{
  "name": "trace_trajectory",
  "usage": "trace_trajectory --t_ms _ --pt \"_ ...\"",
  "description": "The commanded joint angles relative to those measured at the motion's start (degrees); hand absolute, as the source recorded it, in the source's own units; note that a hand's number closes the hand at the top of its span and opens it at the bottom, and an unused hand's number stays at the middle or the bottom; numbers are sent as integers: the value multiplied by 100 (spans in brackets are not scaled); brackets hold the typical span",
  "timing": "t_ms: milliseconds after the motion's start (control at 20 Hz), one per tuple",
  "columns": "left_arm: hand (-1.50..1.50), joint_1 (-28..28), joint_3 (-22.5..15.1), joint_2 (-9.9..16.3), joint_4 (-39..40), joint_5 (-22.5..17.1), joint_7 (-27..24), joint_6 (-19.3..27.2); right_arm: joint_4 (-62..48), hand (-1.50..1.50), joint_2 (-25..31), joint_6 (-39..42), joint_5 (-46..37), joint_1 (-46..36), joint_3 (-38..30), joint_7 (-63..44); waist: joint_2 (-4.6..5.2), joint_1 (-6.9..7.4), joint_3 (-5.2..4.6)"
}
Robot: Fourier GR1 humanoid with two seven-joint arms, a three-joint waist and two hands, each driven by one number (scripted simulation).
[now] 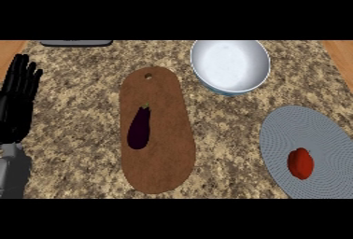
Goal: Pick the can from the placemat and place it in the bowl
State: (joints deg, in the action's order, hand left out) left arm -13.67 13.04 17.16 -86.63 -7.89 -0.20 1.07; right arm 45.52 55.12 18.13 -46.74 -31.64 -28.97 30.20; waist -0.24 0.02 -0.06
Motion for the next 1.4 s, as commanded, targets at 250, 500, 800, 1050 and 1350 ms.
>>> trace_trajectory --t_ms 250,500,800,1050,1350 --pt "0 -187 56 107 -44 -32 264 4 1334 150 -617 1729 1243 -1116 -193 -1314 -15 -16 -9" --pt "0 -334 -25 -36 429 113 -88 34 1901 150 -964 2452 1620 -1967 45 -2722 3 -24 -11" --pt "0 72 90 81 11 -102 -13 -241 2544 150 -1937 2183 1673 -2021 523 -3749 6 41 0" --pt "0 -84 -23 -6 89 9 6 -157 1895 150 -2416 2015 1377 -2819 1186 -4208 37 106 0" --pt "0 3 5 -51 -59 16 63 -98 1685 150 -3246 1351 1137 -2467 1621 -4239 41 84 4"
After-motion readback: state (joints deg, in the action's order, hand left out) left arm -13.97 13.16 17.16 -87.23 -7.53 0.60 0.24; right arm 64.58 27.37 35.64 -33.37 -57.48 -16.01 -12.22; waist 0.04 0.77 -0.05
